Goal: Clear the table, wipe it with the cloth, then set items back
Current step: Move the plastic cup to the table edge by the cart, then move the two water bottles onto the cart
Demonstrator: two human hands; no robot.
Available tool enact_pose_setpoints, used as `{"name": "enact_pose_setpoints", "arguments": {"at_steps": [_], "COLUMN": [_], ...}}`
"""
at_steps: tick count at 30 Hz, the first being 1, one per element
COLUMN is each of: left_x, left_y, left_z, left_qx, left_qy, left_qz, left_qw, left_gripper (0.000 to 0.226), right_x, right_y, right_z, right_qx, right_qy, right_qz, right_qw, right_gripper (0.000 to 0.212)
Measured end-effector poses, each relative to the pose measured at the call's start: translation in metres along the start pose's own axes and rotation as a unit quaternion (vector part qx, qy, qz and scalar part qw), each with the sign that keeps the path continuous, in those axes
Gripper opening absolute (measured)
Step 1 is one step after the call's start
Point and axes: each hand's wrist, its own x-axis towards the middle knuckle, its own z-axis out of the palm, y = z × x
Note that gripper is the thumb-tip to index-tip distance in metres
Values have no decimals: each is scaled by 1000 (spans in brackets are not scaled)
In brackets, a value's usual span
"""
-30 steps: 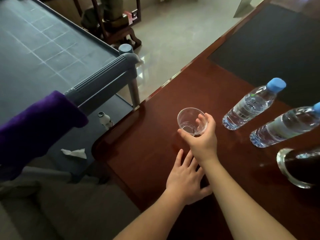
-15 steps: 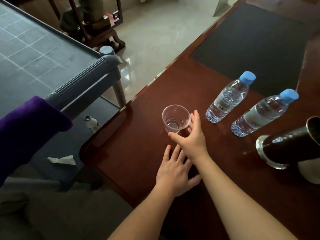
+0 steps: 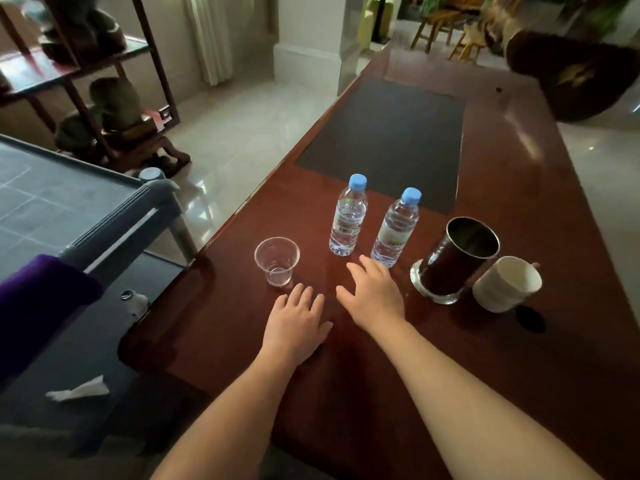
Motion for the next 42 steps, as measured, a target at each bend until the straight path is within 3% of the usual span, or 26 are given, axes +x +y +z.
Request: {"name": "enact_pose_setpoints", "arguments": {"at_steps": [4, 12, 20, 25, 29, 32, 36, 42], "left_x": [-1, 28, 58, 93, 119, 137, 156, 189], "left_y": [0, -12, -17, -22, -27, -27, -22, -11], "left_z": [-49, -115, -133, -132, -128, -122, -110, -83], "left_qx": [90, 118, 105, 87, 17, -126, -276, -465], "left_qy": [88, 118, 134, 137, 133, 103, 85, 35], "left_qz": [20, 6, 7, 21, -4, -43, -58, -35], "left_qw": [992, 986, 985, 986, 991, 986, 956, 884], "left_gripper": [59, 65, 59, 66, 75, 94, 110, 123], "right_x": [-12, -22, -3, 19, 39, 55, 74, 98], "right_y": [12, 21, 29, 28, 21, 17, 22, 42], "right_z": [-29, -66, -80, -77, -73, -69, -60, -40], "right_qx": [-61, -109, -86, -16, 90, 185, 275, 360], "right_qy": [21, 76, 69, 80, 130, 161, 159, 163], "right_qz": [33, 47, 88, 140, 194, 256, 299, 291], "right_qw": [997, 990, 990, 987, 968, 935, 900, 871], "right_gripper": [53, 57, 63, 67, 64, 65, 91, 105]}}
